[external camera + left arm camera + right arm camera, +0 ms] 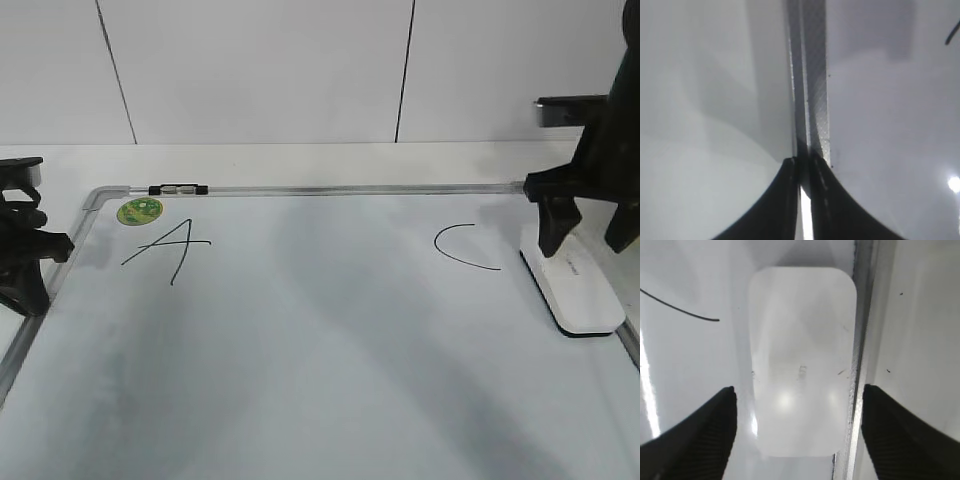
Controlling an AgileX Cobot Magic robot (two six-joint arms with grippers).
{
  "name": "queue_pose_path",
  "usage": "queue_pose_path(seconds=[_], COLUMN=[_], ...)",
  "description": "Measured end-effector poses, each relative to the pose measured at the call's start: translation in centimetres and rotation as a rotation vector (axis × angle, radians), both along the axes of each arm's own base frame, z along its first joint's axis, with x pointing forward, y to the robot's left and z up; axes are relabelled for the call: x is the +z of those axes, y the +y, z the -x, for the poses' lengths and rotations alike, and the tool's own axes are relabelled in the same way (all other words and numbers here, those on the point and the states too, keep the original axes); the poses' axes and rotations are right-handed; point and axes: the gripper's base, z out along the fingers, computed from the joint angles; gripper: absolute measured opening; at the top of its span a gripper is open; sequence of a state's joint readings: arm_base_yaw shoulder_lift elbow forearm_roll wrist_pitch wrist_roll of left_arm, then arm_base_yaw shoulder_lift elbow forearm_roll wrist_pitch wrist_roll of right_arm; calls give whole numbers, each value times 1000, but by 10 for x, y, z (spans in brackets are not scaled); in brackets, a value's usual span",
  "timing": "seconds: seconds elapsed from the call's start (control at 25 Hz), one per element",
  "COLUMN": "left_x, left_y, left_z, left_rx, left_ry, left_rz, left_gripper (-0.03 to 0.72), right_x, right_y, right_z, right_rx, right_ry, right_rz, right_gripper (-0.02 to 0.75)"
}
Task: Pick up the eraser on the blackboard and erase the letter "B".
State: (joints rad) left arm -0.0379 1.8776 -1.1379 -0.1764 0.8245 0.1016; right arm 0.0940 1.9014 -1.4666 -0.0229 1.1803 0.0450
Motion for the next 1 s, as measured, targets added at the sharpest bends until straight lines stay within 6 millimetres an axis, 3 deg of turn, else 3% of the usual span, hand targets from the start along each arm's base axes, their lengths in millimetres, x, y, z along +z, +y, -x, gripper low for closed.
queue_pose_path(seconds=[0.2, 0.4, 0.72, 1.0], left_x=[0, 0, 0, 16], left_y=[0, 0, 0, -1], left_z=[0, 0, 2, -1], left_rx=[0, -6, -17, -37], left_ry=[0, -1, 24, 56], left_rz=[0, 0, 1, 5], left_gripper=[33, 66, 314, 359], right_x=[24, 31, 31, 43], right_y=[2, 4, 5, 7], right_z=[-11, -13, -13, -8], right_rx=[-5, -9, -14, -19], right_ry=[-63, -81, -79, -108], right_rz=[-20, -37, -56, -80], right_gripper=[587, 581, 580, 580])
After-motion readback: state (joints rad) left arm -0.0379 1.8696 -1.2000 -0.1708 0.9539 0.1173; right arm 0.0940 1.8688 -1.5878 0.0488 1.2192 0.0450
